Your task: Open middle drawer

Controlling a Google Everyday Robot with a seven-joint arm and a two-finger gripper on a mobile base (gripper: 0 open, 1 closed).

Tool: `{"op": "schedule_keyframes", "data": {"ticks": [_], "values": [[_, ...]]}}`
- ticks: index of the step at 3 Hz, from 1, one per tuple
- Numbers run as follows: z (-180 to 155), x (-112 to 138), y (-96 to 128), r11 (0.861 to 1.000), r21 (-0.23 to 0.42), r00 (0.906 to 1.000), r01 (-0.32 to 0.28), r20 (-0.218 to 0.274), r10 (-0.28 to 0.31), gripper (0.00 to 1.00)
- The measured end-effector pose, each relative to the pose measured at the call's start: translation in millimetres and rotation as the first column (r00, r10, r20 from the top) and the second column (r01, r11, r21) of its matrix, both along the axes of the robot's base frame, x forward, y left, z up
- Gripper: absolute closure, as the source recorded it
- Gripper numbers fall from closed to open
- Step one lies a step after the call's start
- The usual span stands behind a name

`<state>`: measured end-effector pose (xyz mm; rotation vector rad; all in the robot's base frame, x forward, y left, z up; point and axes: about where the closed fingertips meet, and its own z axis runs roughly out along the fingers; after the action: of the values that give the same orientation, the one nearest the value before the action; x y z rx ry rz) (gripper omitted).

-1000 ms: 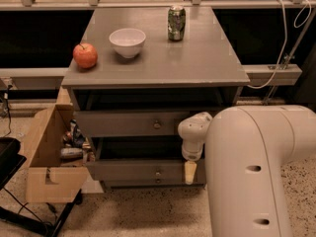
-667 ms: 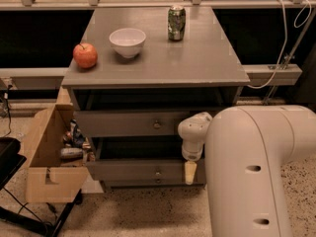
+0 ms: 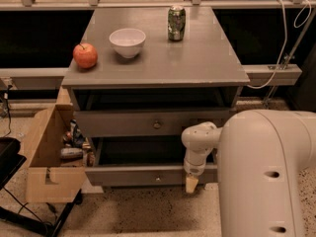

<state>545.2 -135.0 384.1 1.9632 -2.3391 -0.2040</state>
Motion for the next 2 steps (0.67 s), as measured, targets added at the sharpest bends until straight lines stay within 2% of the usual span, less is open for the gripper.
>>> {"op": "schedule_keyframes", "data": {"ticks": [2], "values": [[5.8, 0.0, 0.0, 1.000, 0.000, 1.0000, 0.000, 0.000, 0.000, 0.88]]}}
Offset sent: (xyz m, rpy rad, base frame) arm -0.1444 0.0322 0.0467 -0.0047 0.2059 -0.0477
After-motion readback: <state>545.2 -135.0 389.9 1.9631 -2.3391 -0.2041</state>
